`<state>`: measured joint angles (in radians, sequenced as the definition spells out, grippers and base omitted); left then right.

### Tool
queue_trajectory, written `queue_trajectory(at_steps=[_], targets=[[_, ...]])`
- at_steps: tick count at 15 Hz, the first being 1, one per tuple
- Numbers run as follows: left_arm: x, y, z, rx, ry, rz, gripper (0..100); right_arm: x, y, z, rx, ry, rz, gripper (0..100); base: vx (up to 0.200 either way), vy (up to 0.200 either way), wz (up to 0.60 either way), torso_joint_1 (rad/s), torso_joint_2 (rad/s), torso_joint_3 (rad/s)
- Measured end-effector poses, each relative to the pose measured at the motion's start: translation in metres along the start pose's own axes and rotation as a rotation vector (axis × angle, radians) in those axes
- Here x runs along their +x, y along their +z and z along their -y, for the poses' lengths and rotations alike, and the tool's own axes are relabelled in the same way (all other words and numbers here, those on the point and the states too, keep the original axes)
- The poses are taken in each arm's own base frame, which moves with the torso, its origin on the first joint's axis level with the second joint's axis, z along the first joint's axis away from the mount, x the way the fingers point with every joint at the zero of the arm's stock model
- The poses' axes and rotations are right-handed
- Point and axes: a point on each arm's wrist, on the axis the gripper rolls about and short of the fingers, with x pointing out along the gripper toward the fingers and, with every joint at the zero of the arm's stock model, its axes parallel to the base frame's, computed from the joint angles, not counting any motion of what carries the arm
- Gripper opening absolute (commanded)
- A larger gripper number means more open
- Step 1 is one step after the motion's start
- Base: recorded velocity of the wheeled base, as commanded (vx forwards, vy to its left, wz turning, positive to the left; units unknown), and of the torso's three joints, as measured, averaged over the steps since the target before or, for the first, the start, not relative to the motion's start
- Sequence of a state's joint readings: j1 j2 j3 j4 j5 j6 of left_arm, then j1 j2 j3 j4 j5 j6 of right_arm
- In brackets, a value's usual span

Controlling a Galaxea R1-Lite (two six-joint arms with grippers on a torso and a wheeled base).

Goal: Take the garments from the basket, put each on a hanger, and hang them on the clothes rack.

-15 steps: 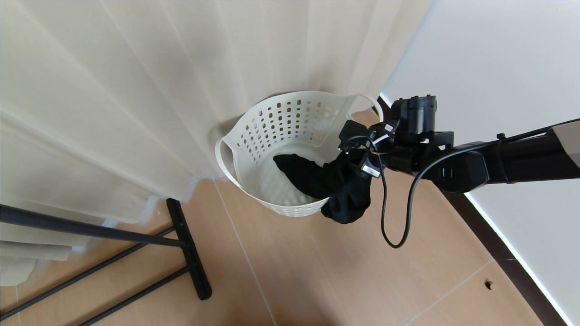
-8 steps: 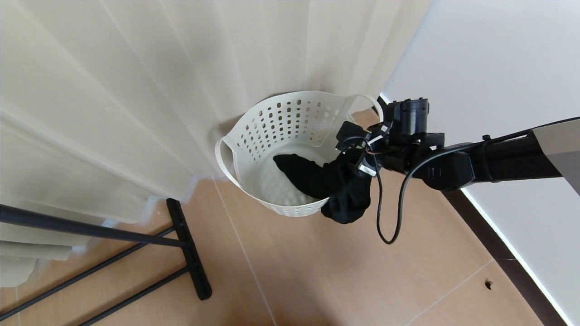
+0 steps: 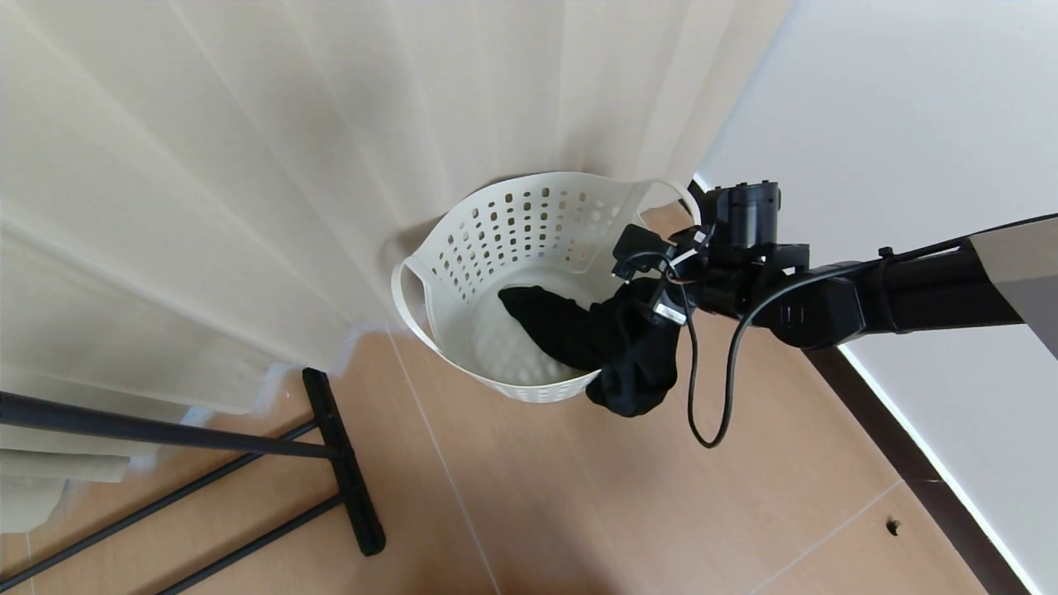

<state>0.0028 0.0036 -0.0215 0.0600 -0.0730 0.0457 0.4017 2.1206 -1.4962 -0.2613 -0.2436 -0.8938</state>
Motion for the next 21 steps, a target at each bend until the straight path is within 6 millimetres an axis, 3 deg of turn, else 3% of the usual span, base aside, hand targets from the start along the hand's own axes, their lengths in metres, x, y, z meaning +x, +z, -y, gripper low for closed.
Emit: queue_trajectory(at_steps=[8,21], targets=[[0.000,0.000,0.000,-0.001,0.000,0.000,100,0.010,-0.006,-0.011,-0.020,0.024,-0.019,100,0.000,0.000,0.00,0.000,0.00,0.000],[0.000,0.000,0.000,-0.001,0.002,0.000,100,0.044,-0.009,-0.009,0.006,-0.019,-0.020,100,0.000,0.000,0.00,0.000,0.00,0.000]])
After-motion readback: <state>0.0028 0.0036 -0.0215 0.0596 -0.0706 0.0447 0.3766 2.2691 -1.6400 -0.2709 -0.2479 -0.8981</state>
